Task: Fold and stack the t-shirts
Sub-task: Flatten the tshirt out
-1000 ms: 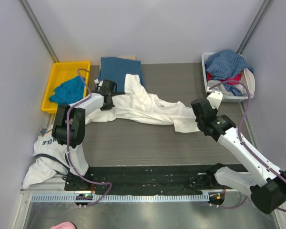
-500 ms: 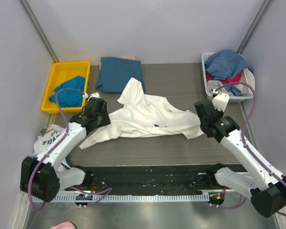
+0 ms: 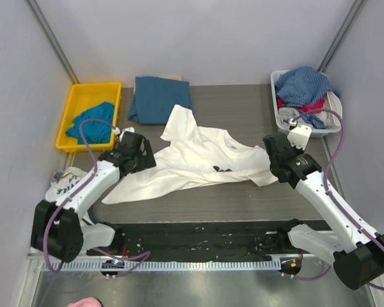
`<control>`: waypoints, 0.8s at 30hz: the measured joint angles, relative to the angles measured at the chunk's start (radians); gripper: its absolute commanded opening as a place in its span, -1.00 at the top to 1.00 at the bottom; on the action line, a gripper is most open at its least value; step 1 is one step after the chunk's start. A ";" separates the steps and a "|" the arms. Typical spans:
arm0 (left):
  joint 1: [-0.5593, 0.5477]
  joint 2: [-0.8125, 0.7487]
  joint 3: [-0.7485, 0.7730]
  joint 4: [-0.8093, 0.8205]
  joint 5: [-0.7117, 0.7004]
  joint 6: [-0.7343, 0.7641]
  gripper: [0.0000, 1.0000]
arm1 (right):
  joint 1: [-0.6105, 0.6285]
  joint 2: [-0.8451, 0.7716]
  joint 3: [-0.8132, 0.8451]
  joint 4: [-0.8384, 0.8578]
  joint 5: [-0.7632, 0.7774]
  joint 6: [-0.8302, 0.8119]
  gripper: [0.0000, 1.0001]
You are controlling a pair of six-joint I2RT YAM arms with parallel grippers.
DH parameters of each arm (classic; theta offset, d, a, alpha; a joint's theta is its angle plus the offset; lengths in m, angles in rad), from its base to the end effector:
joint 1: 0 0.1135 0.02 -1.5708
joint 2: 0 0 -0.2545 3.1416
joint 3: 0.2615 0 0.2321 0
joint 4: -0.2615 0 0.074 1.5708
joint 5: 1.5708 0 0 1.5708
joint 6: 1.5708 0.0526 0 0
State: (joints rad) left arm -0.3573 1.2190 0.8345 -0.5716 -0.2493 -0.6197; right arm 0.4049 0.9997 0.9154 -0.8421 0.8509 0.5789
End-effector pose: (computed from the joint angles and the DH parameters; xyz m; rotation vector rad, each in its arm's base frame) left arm 0.2244 -0.0699 0.2218 -0.4230 2.4506 -0.0952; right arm 0.1775 0.0331 0.2816 0.5101 2.1104 -0.5189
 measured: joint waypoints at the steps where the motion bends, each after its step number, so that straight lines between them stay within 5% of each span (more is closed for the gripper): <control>1: 0.000 0.035 0.001 0.014 0.002 0.000 -0.99 | -0.002 0.001 0.000 0.000 -0.001 0.000 0.99; 10: 0.000 0.383 0.119 0.119 0.003 0.039 -0.99 | -0.003 0.003 0.000 0.004 -0.018 0.000 0.99; 24: 0.000 0.575 0.271 0.161 -0.045 0.108 -0.92 | -0.006 0.024 0.000 0.028 -0.061 -0.005 0.99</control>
State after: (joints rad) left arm -0.3573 1.7943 1.1057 -0.4107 -0.2947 -0.5121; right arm 0.3985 1.0237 0.9150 -0.8139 0.7902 0.5743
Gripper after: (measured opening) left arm 0.995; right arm 0.039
